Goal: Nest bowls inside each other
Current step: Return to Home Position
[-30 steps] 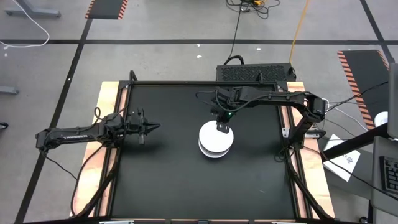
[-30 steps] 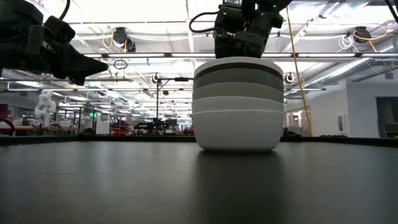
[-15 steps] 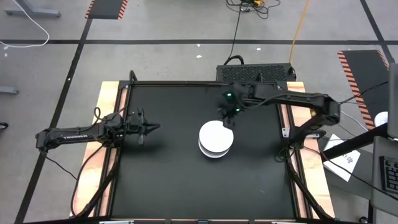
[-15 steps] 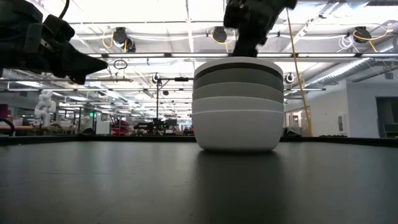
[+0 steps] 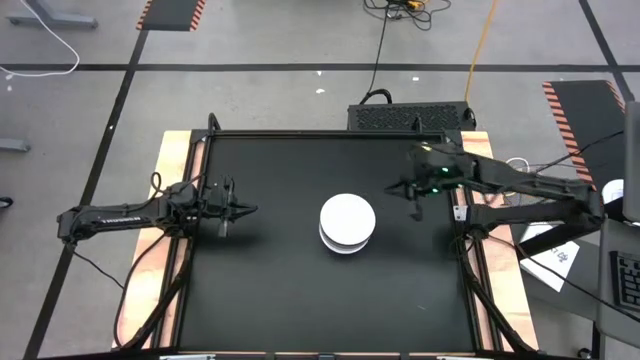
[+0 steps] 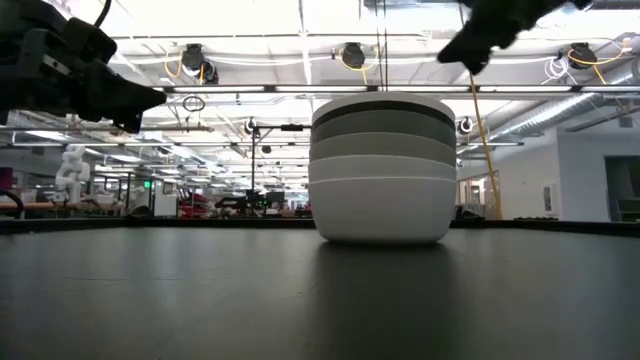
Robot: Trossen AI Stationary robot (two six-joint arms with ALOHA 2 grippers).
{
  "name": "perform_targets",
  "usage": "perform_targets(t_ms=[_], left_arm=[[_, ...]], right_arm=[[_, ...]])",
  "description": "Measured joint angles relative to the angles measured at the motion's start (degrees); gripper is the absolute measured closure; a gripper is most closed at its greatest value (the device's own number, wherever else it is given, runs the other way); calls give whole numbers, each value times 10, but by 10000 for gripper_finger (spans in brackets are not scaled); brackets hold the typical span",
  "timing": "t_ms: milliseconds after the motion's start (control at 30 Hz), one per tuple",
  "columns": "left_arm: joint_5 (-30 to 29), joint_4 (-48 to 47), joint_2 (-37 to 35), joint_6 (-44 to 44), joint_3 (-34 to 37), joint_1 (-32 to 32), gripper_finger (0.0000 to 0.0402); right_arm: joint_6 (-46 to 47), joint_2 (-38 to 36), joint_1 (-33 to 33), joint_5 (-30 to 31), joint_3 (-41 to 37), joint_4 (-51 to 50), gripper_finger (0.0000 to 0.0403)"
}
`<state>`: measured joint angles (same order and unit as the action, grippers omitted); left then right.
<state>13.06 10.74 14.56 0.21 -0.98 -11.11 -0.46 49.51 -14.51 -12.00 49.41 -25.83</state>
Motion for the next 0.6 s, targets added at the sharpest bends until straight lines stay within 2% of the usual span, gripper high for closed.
perform_targets(t_ms=[133,300,400,600], left_arm=[[0,-12,0,9,-16,0,400],[5,-76,0,23,-45,0,400],[9,-112,0,23,-59,0,401],[14,-125,0,26,-73,0,401]], right_arm=[[28,-88,0,1,-82,53,401],[60,-170,0,2,-177,105,402],[86,-206,-1,2,-222,147,402],[107,-239,0,2,-276,208,403]])
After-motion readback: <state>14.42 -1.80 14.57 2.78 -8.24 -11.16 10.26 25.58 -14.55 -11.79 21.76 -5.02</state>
